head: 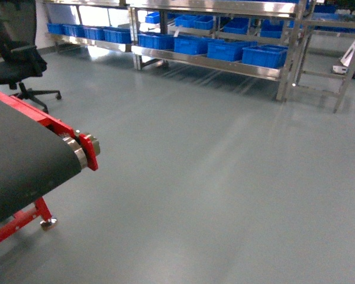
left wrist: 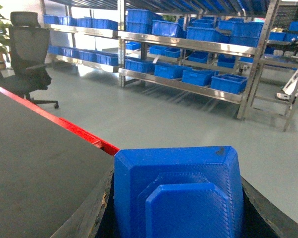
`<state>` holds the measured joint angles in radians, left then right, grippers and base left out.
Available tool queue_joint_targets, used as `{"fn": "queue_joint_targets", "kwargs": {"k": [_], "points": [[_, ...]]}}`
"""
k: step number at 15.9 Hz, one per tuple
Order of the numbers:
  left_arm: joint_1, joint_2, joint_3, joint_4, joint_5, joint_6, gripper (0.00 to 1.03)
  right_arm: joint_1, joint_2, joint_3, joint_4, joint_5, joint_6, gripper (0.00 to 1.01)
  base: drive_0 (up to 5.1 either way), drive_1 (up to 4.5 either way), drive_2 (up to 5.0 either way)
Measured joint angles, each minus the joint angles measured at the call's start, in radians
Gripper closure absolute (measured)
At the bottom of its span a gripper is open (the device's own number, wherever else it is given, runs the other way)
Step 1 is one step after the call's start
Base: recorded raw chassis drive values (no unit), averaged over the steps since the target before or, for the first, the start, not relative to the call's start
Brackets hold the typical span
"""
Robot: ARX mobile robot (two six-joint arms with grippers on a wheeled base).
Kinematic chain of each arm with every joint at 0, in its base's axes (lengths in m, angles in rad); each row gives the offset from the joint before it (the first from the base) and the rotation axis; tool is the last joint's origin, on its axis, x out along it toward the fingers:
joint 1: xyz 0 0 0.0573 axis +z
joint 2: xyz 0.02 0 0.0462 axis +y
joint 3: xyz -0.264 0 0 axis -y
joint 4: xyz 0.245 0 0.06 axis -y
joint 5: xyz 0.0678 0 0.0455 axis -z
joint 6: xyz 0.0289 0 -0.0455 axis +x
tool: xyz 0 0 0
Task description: Pick blue part to blue bin on bottom shelf
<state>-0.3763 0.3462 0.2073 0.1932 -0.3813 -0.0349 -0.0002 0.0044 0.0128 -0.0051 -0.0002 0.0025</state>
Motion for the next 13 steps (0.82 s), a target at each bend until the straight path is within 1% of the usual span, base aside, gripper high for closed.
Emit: {"fn": "queue_joint_targets", "kwargs": {"k": [13], "points": [[0.0,0.0,0.0,0.0,0.0,0.0,0.59,0.0,0.0,0.0,0.0,0.0,0.0,0.03,-1.5,-1.52,-1.5]]}}
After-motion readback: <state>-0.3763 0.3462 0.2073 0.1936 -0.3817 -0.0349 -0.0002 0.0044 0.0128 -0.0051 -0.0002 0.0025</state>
